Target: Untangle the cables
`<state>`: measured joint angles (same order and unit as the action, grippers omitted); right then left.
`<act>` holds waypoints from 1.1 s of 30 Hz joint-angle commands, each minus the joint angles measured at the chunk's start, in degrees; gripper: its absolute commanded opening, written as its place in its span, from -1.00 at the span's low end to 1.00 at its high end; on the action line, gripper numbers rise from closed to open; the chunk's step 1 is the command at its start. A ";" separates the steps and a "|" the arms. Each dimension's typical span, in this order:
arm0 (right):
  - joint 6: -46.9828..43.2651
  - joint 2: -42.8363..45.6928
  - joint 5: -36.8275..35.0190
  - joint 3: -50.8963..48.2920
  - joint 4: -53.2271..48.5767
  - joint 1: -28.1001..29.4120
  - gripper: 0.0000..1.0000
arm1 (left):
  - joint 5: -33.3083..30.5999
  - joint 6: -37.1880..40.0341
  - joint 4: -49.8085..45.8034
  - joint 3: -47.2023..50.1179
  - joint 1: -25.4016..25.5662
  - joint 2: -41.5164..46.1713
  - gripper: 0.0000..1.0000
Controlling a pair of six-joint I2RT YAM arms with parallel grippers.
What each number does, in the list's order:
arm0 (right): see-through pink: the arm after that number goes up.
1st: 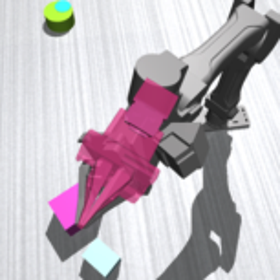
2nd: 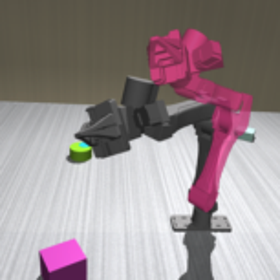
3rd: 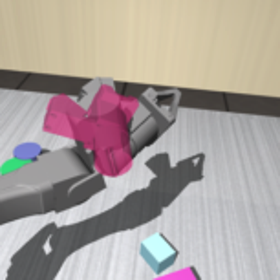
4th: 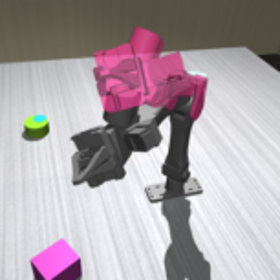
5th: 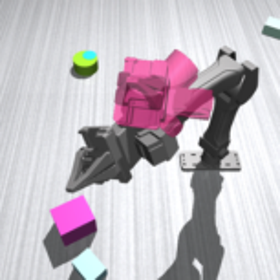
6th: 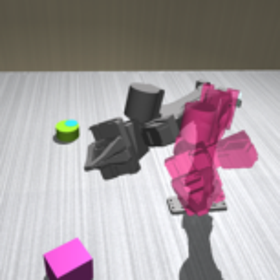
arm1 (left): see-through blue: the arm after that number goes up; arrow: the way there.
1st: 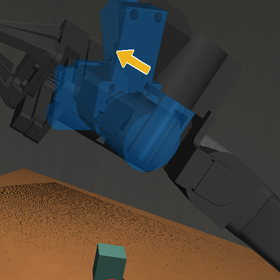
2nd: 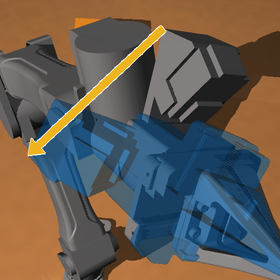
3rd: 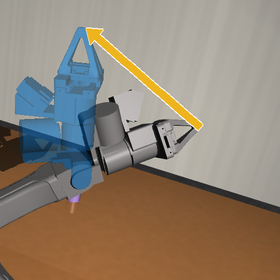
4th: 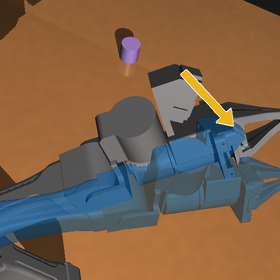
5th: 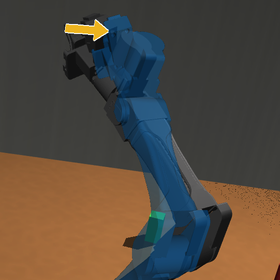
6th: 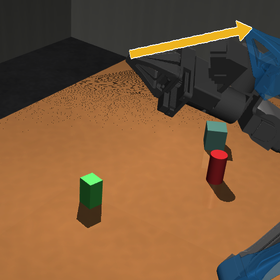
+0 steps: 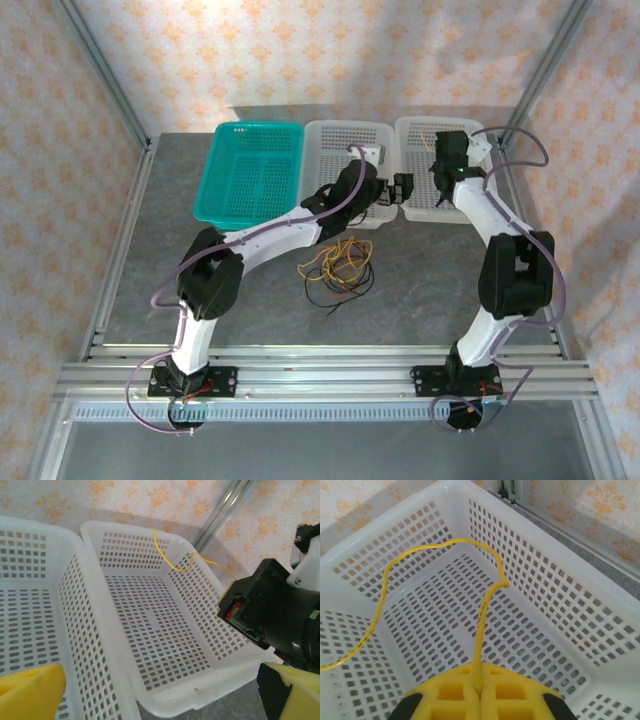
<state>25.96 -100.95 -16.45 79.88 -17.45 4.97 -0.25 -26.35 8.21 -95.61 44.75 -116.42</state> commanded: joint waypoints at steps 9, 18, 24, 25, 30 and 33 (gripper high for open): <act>0.21 -11.54 -2.43 8.95 -5.38 -1.28 -1.00 | 3.50 1.22 -2.40 -10.89 -3.17 -7.92 0.99; -0.06 -15.87 -2.13 11.17 -6.36 -1.64 -0.80 | 3.42 1.17 -3.15 -10.10 -3.71 -8.12 0.99; -0.50 -14.57 -1.60 11.10 -6.02 -1.73 -0.50 | 3.43 1.17 -2.49 -8.51 -3.71 -7.29 0.99; -0.57 -14.20 -1.45 11.09 -5.93 -1.73 -0.47 | 3.42 1.22 -2.58 -8.40 -3.71 -7.11 0.99; -1.66 -11.00 -1.11 10.59 -5.16 -1.76 -0.39 | 3.06 1.38 -3.78 -7.67 -3.71 -5.74 0.99; -2.52 -7.42 0.51 8.14 -3.26 -1.71 -0.40 | 3.61 1.39 -3.94 -5.70 -3.62 -3.54 0.99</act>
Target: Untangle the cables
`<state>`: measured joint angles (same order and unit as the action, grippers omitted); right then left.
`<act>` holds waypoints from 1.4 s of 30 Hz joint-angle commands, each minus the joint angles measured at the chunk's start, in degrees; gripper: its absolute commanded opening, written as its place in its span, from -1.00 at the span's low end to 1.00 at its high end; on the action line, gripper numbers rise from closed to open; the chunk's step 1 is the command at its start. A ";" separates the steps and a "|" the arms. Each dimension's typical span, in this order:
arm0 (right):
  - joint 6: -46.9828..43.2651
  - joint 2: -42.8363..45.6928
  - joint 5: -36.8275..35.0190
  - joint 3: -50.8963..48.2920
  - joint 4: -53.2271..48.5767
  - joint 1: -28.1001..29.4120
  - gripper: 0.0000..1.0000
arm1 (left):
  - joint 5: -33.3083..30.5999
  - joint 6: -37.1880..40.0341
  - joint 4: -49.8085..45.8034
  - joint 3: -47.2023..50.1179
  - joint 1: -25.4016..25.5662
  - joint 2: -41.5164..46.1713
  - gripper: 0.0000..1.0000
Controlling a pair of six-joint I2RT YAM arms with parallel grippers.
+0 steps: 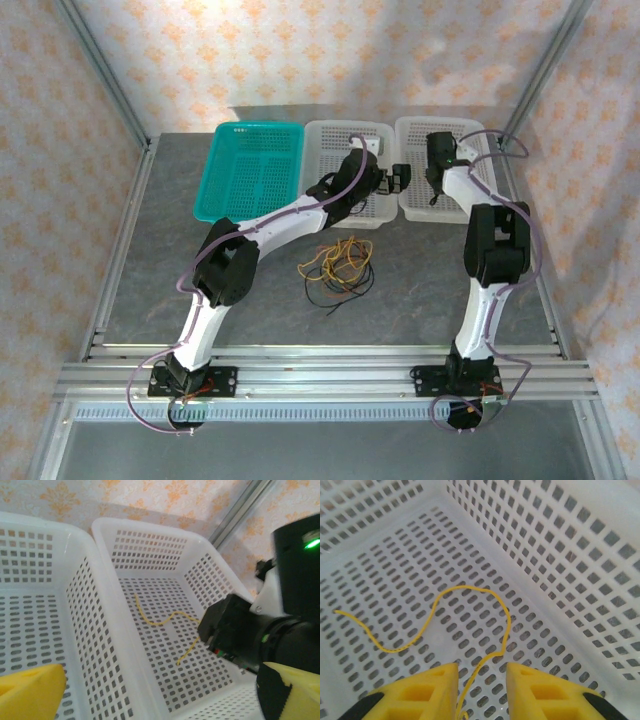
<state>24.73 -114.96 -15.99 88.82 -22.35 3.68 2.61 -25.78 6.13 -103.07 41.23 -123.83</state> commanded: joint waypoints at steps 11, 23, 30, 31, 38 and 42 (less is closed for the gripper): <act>-5.30 23.55 3.44 -15.75 7.19 6.35 -0.45 | -0.21 -0.28 3.18 22.33 0.03 21.81 0.99; -1.53 36.49 3.75 -29.55 6.58 23.71 -0.53 | -4.39 -2.30 3.56 45.83 0.95 40.33 0.99; 3.46 39.56 8.19 -33.67 5.56 32.18 -0.58 | -7.29 -6.01 2.93 55.24 2.04 48.86 0.99; 4.41 39.48 9.16 -34.02 5.36 33.40 -0.57 | -7.80 -6.58 2.77 56.72 2.26 50.11 0.99; 9.63 35.52 12.54 -32.63 1.56 40.46 -0.50 | -8.98 -11.60 2.10 66.45 4.00 57.30 0.99; 11.57 33.19 11.23 -30.91 -1.02 41.61 -0.43 | -10.57 -13.68 2.35 70.84 5.99 60.48 0.99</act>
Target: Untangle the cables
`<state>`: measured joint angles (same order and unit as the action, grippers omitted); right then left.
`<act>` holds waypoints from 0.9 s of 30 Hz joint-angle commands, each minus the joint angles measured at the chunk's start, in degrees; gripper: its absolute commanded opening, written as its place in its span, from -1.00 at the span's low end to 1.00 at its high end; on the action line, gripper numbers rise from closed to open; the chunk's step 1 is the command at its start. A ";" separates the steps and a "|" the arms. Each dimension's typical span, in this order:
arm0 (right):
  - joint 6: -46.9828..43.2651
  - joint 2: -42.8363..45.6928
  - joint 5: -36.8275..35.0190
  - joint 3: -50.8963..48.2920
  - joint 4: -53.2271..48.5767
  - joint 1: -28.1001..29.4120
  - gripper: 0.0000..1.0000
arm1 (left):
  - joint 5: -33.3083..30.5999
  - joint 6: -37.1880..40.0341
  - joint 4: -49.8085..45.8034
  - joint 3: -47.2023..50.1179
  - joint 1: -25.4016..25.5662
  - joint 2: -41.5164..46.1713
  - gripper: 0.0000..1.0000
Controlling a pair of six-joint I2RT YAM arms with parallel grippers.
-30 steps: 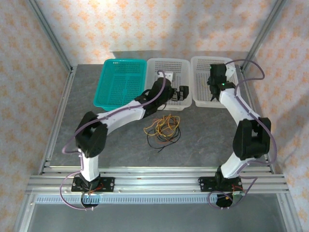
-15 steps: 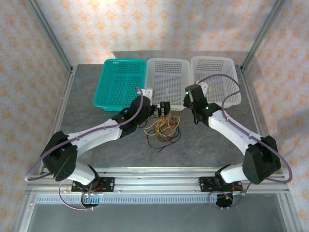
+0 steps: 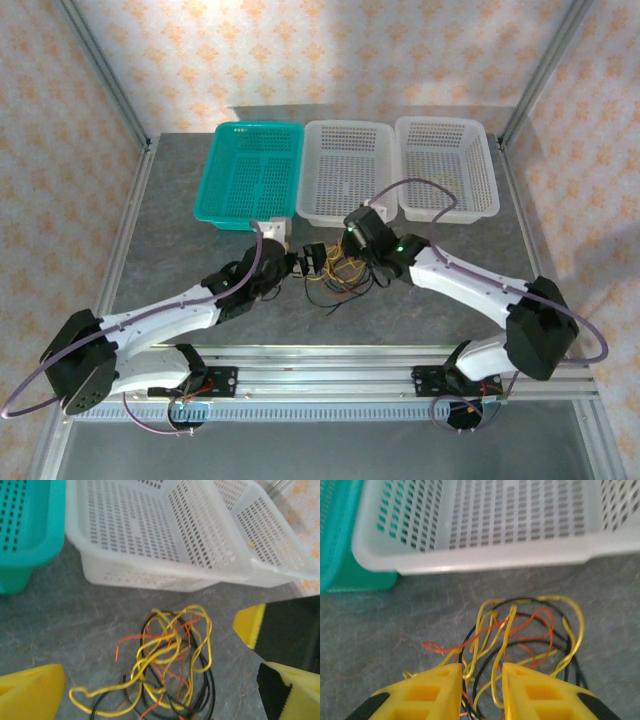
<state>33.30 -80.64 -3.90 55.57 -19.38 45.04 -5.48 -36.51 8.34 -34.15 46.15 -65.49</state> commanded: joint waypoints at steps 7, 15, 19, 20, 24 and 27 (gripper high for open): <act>4.32 -3.44 -1.14 2.79 -4.68 0.31 -0.35 | -4.63 -5.85 1.13 6.69 1.71 6.01 0.99; 4.32 -6.13 0.60 3.70 -2.77 0.32 -0.29 | -5.55 -5.35 0.36 7.17 1.72 6.37 0.99; 4.74 -7.70 -0.90 4.41 -3.39 0.30 -0.30 | -5.59 -4.97 0.54 6.91 1.72 5.82 0.99; 4.91 -8.07 -1.05 4.59 -3.44 0.27 -0.31 | -5.60 -4.97 0.78 6.98 1.74 5.65 0.99; 5.28 -9.61 -1.92 4.96 -3.34 0.27 -0.34 | -5.64 -4.98 1.32 7.17 1.75 5.30 0.99; 5.46 -10.48 -2.35 5.25 -3.77 0.31 -0.39 | -5.85 -5.02 1.51 7.10 1.71 5.12 0.99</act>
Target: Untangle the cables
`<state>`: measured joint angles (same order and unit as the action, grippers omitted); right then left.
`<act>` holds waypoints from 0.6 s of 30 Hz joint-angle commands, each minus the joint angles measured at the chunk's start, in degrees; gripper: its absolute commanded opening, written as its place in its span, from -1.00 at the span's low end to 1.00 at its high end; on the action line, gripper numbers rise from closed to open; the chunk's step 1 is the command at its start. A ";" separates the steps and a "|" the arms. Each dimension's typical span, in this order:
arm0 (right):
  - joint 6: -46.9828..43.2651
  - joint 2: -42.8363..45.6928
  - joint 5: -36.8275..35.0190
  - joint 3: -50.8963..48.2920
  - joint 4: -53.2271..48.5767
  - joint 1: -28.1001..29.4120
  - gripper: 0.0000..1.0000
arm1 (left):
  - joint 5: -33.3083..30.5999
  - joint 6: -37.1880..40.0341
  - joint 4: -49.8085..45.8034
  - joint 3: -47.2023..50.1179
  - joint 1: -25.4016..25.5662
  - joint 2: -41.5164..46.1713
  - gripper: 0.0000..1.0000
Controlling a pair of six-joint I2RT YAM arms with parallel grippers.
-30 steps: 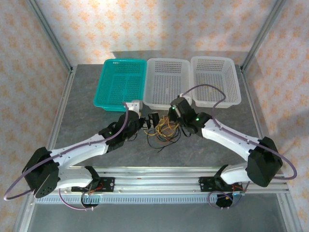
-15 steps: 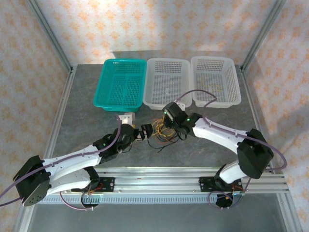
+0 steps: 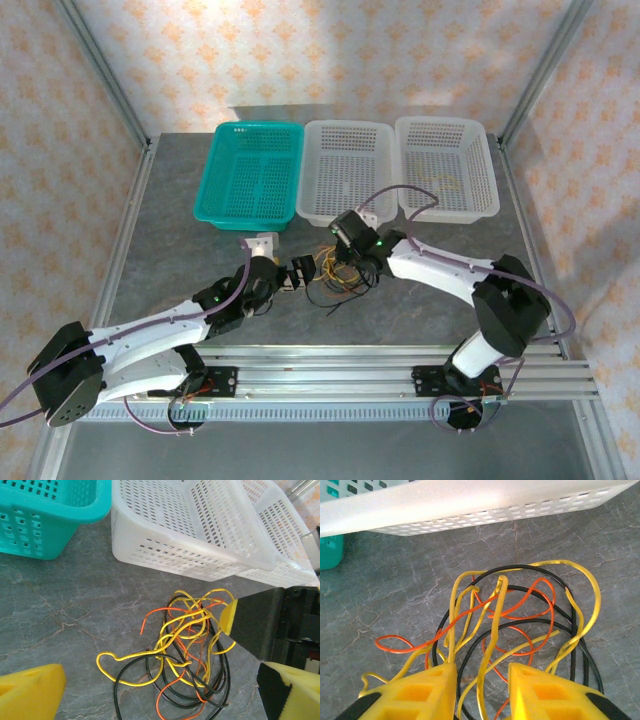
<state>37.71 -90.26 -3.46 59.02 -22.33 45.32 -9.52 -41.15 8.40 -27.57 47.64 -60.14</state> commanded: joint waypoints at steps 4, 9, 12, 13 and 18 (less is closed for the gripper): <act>1.05 -1.00 -2.73 1.41 -0.52 -0.03 -0.44 | -1.90 -0.34 1.62 0.50 0.19 -0.57 0.99; 1.22 -1.15 -2.78 1.59 -0.52 -0.01 -0.55 | -1.82 -0.34 1.68 0.50 0.19 -1.00 0.99; 1.27 -0.99 -2.62 1.70 -0.68 -0.03 -0.67 | -2.05 -0.27 2.03 0.22 0.18 -1.28 0.99; 1.14 -0.66 -2.85 1.71 -0.83 -0.04 -0.71 | -2.14 -0.04 2.21 -0.13 0.22 -1.54 0.99; 0.57 2.01 -3.57 1.19 -0.96 -0.04 -0.88 | -3.23 1.27 3.91 -2.53 0.18 -4.79 0.99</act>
<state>38.28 -91.07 -4.25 59.16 -22.37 45.32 -10.44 -40.86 9.65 -27.77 47.64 -63.33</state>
